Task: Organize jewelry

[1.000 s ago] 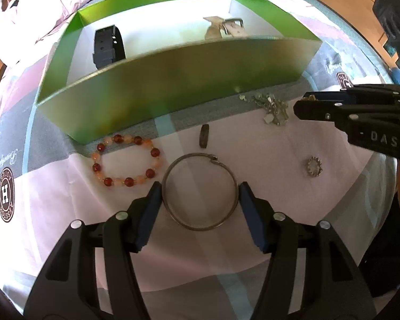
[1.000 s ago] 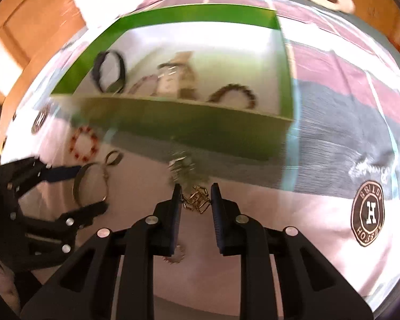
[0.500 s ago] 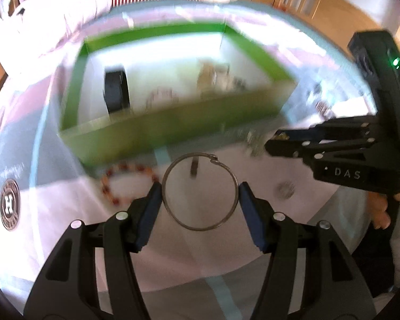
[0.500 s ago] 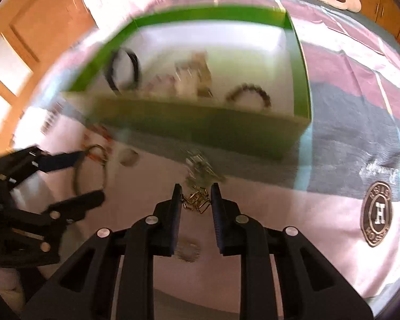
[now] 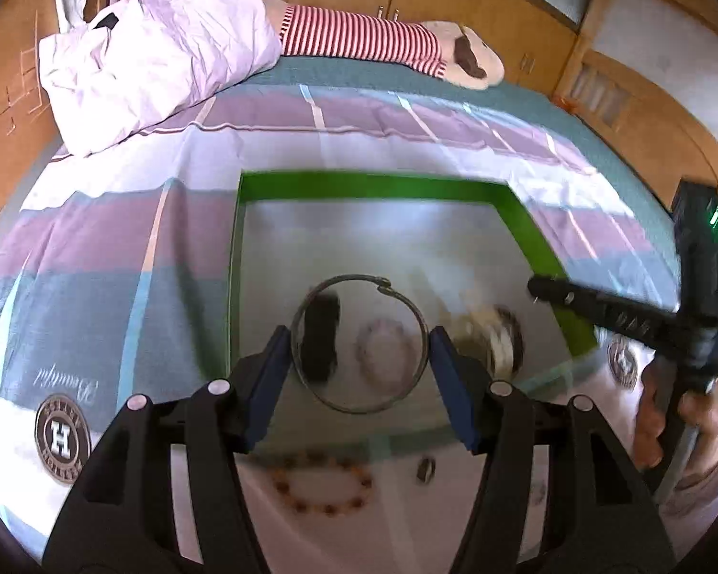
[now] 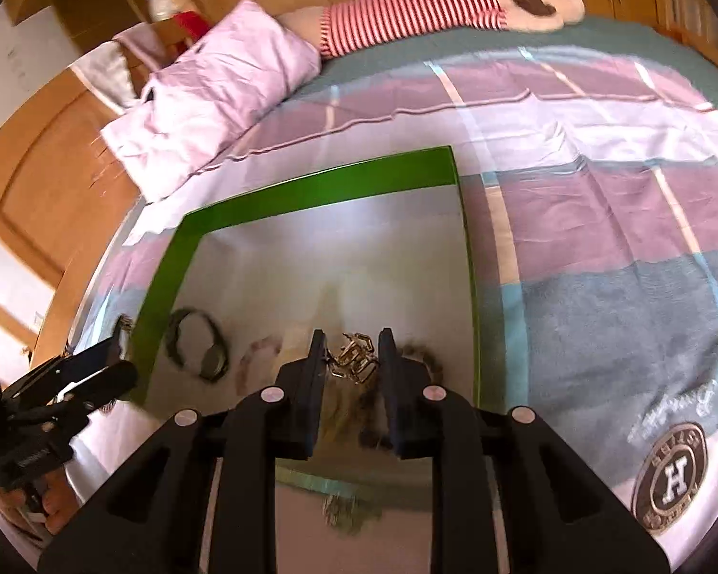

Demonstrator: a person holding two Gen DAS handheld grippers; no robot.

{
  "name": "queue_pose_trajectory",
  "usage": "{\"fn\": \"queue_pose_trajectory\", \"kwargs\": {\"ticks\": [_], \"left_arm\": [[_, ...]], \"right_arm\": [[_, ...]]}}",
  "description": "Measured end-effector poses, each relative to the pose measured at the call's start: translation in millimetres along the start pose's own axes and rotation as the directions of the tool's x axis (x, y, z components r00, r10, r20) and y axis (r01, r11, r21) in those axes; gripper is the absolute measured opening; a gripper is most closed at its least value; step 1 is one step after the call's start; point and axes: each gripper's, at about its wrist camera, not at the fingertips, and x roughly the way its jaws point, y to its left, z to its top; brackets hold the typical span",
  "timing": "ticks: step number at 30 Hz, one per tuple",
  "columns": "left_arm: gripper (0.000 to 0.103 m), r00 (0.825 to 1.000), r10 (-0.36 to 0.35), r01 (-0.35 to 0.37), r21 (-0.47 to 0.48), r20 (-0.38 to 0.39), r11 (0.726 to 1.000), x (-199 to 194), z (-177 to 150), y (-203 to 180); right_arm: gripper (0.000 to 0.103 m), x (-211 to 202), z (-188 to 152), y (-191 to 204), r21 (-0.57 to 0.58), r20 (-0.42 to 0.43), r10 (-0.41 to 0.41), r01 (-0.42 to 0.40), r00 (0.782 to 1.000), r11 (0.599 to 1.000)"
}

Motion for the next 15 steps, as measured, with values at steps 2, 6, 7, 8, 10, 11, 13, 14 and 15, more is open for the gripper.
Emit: {"fn": "queue_pose_trajectory", "kwargs": {"ticks": [2,6,7,8,10,11,13,14,15], "left_arm": [[0.06,1.0,-0.006,0.006,0.01,-0.003,1.0,9.1,13.2,-2.0],[0.06,0.998,0.026,-0.025,0.018,-0.054,1.0,42.8,32.3,-12.2],[0.06,0.997,0.024,-0.023,0.011,-0.074,1.0,55.6,36.0,-12.4],[0.06,0.996,0.03,-0.03,0.002,-0.089,1.0,64.8,37.4,-12.2],[0.06,0.993,0.029,-0.032,-0.019,-0.117,0.999,75.5,38.0,-10.1],[0.061,0.992,0.021,-0.026,-0.034,-0.121,0.999,75.7,38.2,-8.6],[0.067,0.995,0.001,-0.007,-0.057,-0.101,0.998,64.9,36.9,-4.4],[0.069,0.996,-0.002,-0.003,-0.057,-0.091,0.998,56.1,35.9,-3.5],[0.07,0.997,-0.001,-0.003,-0.049,-0.082,0.999,46.1,34.7,-2.9]], "right_arm": [[0.022,15.1,7.9,0.5,-0.005,-0.023,-0.026,0.026,0.999,1.0],[0.022,31.5,20.1,0.5,-0.029,-0.026,-0.055,0.054,0.998,0.998],[0.023,33.3,22.8,-0.7,-0.028,-0.032,-0.052,0.051,0.998,0.998],[0.024,33.1,24.5,-2.0,-0.018,-0.034,-0.038,0.037,0.999,0.999],[0.045,29.8,25.7,-4.7,0.016,-0.036,0.007,-0.007,0.999,1.0],[0.05,25.0,25.5,-4.8,0.03,-0.029,0.019,-0.018,0.999,0.999],[0.059,12.6,24.9,-0.9,0.034,-0.021,0.032,-0.032,0.999,0.999],[0.059,6.4,25.1,1.4,0.033,-0.022,0.044,-0.043,0.999,0.999],[0.059,-3.1,23.7,4.2,0.034,-0.023,0.056,-0.055,0.998,0.998]]}}
